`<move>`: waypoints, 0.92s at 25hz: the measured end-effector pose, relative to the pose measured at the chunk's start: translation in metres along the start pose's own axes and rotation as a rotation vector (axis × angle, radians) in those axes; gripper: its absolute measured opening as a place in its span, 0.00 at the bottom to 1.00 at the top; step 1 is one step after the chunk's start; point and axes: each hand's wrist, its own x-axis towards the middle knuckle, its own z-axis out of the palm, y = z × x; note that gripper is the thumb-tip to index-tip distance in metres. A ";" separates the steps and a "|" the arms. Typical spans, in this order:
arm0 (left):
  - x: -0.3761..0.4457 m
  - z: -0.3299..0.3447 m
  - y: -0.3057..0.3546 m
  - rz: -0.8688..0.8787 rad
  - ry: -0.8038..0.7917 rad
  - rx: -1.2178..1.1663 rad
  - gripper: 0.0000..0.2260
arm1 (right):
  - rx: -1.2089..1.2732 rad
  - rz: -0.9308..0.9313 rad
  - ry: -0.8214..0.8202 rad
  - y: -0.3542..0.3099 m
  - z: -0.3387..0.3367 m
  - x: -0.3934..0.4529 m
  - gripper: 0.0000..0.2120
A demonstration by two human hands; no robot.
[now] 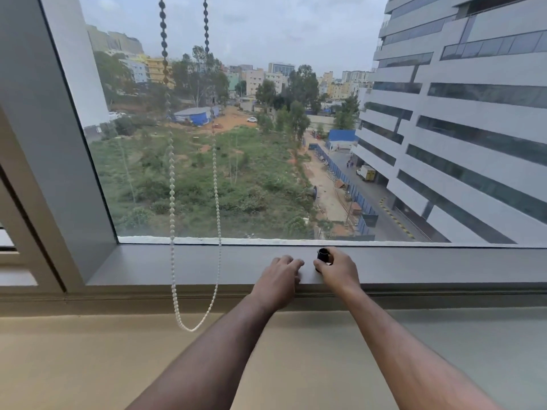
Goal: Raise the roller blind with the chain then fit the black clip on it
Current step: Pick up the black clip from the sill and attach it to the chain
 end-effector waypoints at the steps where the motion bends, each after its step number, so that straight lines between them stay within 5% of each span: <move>1: -0.003 0.001 -0.001 0.017 0.039 0.006 0.18 | 0.018 0.003 0.013 0.000 0.001 -0.003 0.04; 10: -0.067 -0.012 0.000 0.113 0.214 -0.108 0.17 | 0.661 -0.058 0.073 -0.078 -0.009 -0.068 0.07; 15: -0.124 -0.014 -0.018 0.274 0.172 -0.257 0.12 | 0.945 -0.278 -0.310 -0.160 -0.010 -0.129 0.07; 19: -0.165 -0.019 -0.049 0.037 0.169 -0.457 0.05 | 0.888 -0.293 -0.604 -0.181 0.008 -0.163 0.04; 23: -0.188 -0.040 -0.082 -0.258 0.368 -0.692 0.06 | 0.738 -0.275 -0.645 -0.171 0.028 -0.177 0.06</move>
